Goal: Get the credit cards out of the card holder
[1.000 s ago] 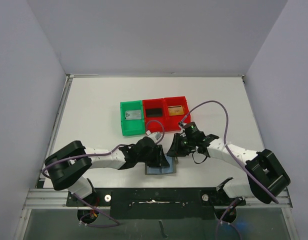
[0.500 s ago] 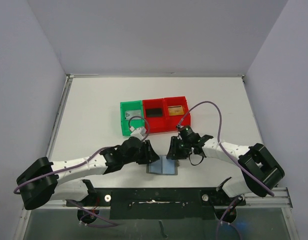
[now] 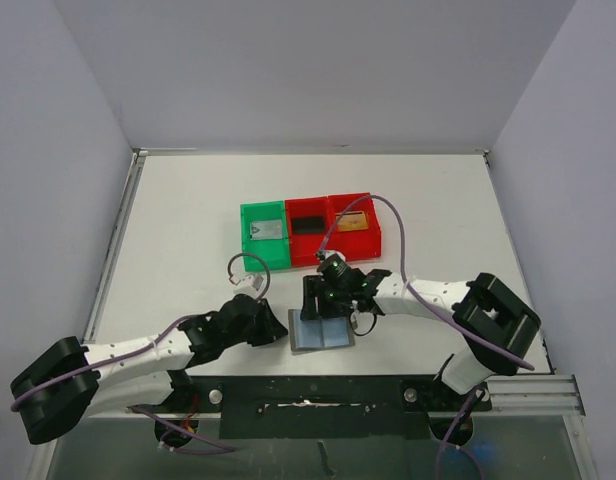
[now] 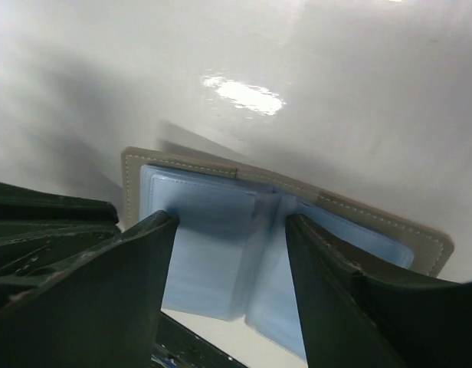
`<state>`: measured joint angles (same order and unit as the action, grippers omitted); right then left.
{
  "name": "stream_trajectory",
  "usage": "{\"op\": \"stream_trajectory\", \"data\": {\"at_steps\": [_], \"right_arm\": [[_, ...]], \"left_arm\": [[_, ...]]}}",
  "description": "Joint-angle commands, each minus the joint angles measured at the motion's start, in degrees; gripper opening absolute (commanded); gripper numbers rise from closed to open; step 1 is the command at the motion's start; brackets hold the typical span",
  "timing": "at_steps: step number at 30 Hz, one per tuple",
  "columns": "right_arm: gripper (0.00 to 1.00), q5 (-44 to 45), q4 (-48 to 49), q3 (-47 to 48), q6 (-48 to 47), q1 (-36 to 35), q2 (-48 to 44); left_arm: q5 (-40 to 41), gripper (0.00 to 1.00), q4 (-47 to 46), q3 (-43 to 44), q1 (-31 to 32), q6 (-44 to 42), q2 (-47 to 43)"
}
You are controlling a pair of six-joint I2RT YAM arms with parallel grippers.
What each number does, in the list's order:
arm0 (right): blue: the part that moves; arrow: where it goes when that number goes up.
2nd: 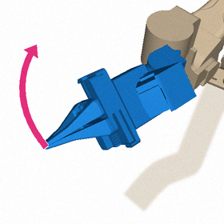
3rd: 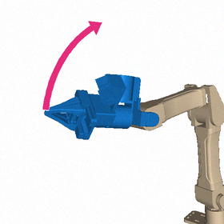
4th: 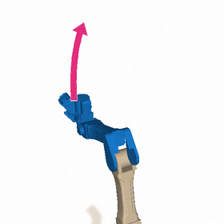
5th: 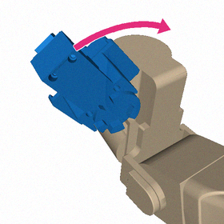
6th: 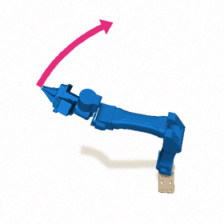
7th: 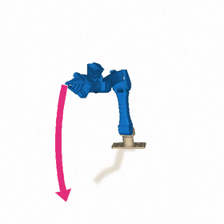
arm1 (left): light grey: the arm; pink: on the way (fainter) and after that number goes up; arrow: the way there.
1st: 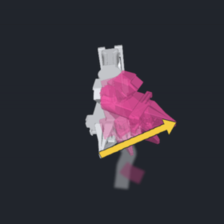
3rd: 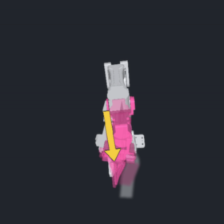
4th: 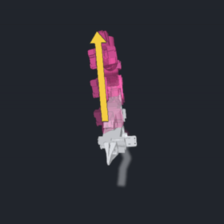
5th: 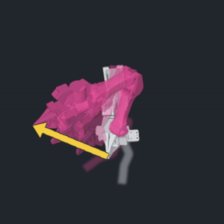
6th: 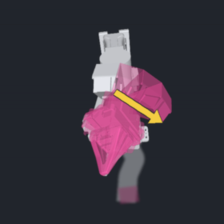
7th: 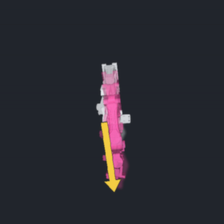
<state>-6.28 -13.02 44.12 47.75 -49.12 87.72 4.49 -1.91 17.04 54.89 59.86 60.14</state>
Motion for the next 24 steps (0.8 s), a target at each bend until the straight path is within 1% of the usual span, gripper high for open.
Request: {"op": "stream_trajectory", "data": {"at_steps": [1, 3, 8, 11, 15, 16, 20, 24], "right_arm": [[0.62, 7.06, 0.63, 6.23, 1.41, -6.09, 4.88], [0.66, 11.16, -2.07, 8.89, 2.76, -8.18, 7.32], [0.70, 12.32, -4.17, 12.26, 4.46, -10.49, 11.24], [0.75, 10.94, -3.95, 12.72, 3.29, -11.02, 11.38], [0.78, 9.78, -1.94, 9.92, 2.27, -11.03, 9.05], [0.77, 9.12, -0.92, 8.88, 1.74, -10.93, 8.42], [0.67, 3.75, 4.89, 5.54, -0.69, -10.42, 7.68], [0.54, 1.52, 12.18, 0.18, 2.25, -9.98, 5.85]], "left_arm": [[0.58, 0.14, -6.82, -3.55, -0.88, 0.35, -3.26], [-0.09, 0.14, -8.31, -5.58, -1.21, 0.58, -4.61], [-0.81, 0.14, -7.61, -7.34, -1.67, 0.88, -8.14], [-0.79, 0.13, -6.88, -8.22, -2.60, 0.99, -9.15], [-1.97, 0.12, -8.34, -8.71, -4.51, 0.99, -8.71], [-2.28, 0.12, -8.63, -8.50, -4.71, 0.92, -8.51], [-4.81, 0.12, -8.98, -6.31, -5.57, -1.81, -6.03], [-5.01, 0.09, -3.57, -1.59, -6.40, -5.32, -2.36]]}}
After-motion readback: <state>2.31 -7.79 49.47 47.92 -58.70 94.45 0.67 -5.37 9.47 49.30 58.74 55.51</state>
